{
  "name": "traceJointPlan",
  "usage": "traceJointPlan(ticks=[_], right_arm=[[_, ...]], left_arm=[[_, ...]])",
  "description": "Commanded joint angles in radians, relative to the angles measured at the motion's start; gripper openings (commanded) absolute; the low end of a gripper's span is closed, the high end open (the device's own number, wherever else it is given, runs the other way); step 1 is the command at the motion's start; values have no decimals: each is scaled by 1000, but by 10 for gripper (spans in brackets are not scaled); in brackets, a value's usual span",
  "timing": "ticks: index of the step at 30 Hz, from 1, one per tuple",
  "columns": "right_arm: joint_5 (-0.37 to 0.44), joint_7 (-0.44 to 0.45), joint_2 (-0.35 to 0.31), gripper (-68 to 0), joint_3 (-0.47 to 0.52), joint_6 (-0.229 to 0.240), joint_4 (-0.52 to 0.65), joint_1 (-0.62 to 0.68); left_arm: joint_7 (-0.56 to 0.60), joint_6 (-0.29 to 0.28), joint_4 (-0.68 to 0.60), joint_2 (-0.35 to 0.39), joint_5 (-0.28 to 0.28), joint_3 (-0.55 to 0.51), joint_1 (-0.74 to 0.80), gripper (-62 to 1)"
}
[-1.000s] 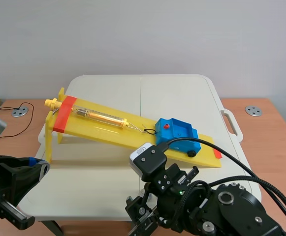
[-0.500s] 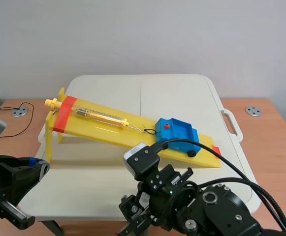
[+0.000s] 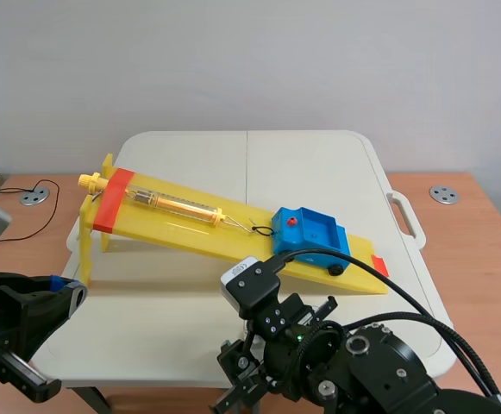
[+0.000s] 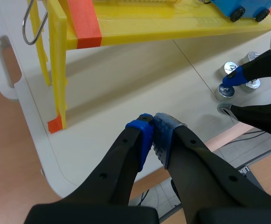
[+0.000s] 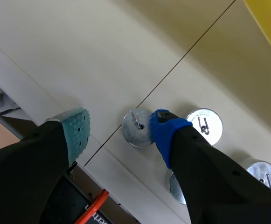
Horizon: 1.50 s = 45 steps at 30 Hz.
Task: Place the four metal weights on the blue cart on the ramp.
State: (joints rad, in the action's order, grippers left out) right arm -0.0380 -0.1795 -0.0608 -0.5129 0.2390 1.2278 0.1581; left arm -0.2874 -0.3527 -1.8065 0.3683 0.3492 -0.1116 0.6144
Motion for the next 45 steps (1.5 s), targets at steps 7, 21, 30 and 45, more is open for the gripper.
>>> traceJointPlan(ticks=[7, 21, 30, 45], right_arm=[[14, 51, 21, -514, -25, -41, 39, -69], [14, 17, 11, -669, -23, -41, 46, -69], [44, -18, -100, -669, -23, -40, 298, 20], [405, -109, -202, -669, 240, -29, 672, 250]], left_arm=[[103, -18, -50, -8, 78, -6, -17, -573], [103, -18, -50, -8, 78, -6, -17, -573], [103, -18, -50, -8, 78, -6, -17, -573], [103, -18, -50, -8, 78, -6, -17, -573]])
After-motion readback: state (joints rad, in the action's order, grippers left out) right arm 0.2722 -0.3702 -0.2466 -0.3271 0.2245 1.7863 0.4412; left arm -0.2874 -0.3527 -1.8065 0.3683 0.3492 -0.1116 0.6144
